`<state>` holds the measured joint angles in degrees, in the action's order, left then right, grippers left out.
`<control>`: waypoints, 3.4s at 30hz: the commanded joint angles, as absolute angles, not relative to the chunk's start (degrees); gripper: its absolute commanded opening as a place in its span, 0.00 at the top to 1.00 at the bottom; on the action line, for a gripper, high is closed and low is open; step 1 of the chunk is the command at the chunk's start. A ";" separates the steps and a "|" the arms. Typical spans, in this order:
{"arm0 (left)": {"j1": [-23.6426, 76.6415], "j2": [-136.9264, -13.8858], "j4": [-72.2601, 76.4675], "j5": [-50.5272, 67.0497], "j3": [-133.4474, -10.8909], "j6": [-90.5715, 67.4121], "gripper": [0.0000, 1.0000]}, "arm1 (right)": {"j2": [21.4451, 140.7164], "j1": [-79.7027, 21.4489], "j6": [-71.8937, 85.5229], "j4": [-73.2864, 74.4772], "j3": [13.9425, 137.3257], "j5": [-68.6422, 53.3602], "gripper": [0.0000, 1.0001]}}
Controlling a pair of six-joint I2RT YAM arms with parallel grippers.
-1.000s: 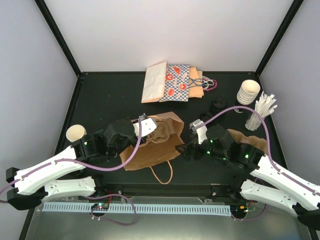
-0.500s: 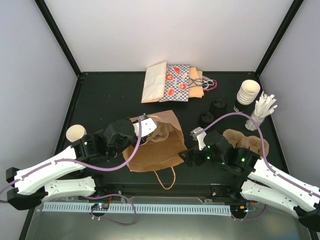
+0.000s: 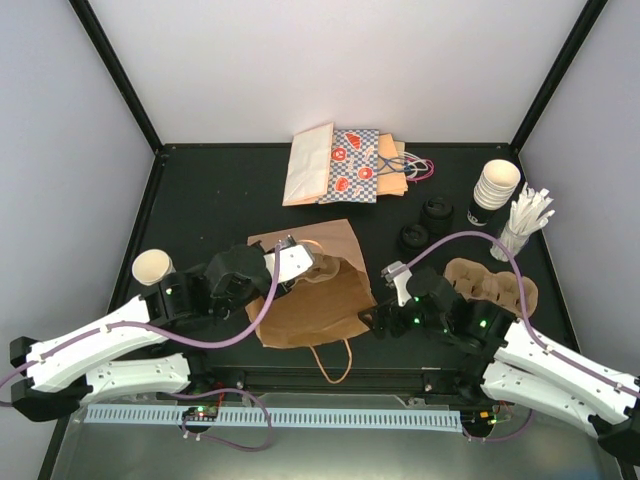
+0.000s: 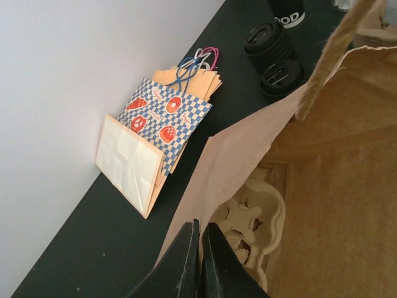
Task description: Pack the takeout coffee
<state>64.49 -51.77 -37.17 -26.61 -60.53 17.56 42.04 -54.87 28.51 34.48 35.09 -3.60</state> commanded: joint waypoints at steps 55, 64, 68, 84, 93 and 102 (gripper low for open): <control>56.50 -58.01 -47.37 -22.52 -75.87 2.76 0.97 | 40.40 -54.76 26.11 45.13 59.33 16.78 0.00; 43.47 -65.61 -53.92 -10.67 -83.08 -3.13 0.98 | 34.78 -54.76 32.06 46.42 57.52 28.78 0.00; 37.32 -68.15 -54.99 -6.36 -85.36 -5.30 0.98 | 33.14 -54.73 32.96 47.14 56.43 29.44 0.00; 14.05 -77.45 -50.78 13.45 -88.25 -6.89 0.98 | 37.03 -54.75 32.97 44.89 52.16 24.09 0.00; 9.43 -80.77 -50.15 16.09 -87.65 -7.39 0.98 | 39.10 -54.71 32.78 43.55 50.93 22.31 0.00; 8.29 -79.81 -50.05 15.56 -86.86 -6.71 0.74 | 40.89 -54.76 32.22 42.80 50.86 21.37 0.00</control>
